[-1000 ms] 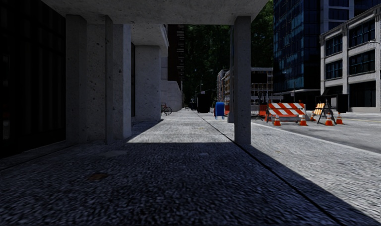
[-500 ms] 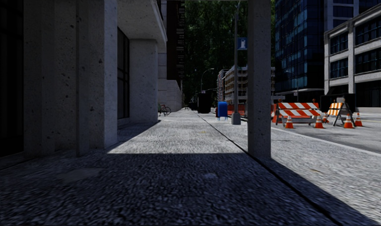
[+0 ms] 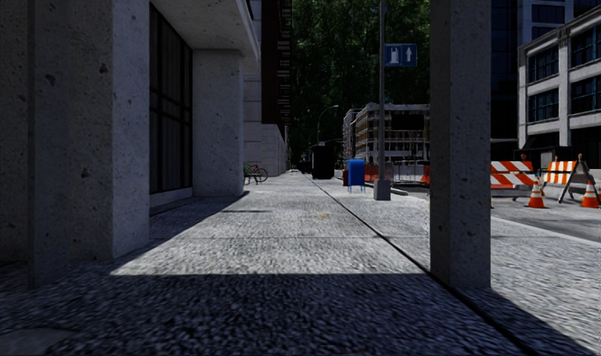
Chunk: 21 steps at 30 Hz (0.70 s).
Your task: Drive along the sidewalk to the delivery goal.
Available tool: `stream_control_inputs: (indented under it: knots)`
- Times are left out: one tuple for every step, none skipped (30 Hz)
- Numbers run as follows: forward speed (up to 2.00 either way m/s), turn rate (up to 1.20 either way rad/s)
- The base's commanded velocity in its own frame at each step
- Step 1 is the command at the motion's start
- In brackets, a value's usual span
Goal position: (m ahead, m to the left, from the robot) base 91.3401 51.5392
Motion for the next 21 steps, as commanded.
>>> stream_control_inputs:
  knots:
    - [2.00,0.00]
    - [2.00,0.00]
    - [2.00,0.00]
    - [2.00,0.00]
    - [2.00,0.00]
    - [2.00,0.00]
    - [2.00,0.00]
    - [2.00,0.00]
    - [2.00,0.00]
    - [2.00,0.00]
    - [2.00,0.00]
    - [2.00,0.00]
    - [2.00,0.00]
    - [2.00,0.00]
    - [2.00,0.00]
    - [2.00,0.00]
    - [2.00,0.00]
    - [2.00,0.00]
    - [2.00,0.00]
    - [2.00,0.00]
    - [2.00,0.00]
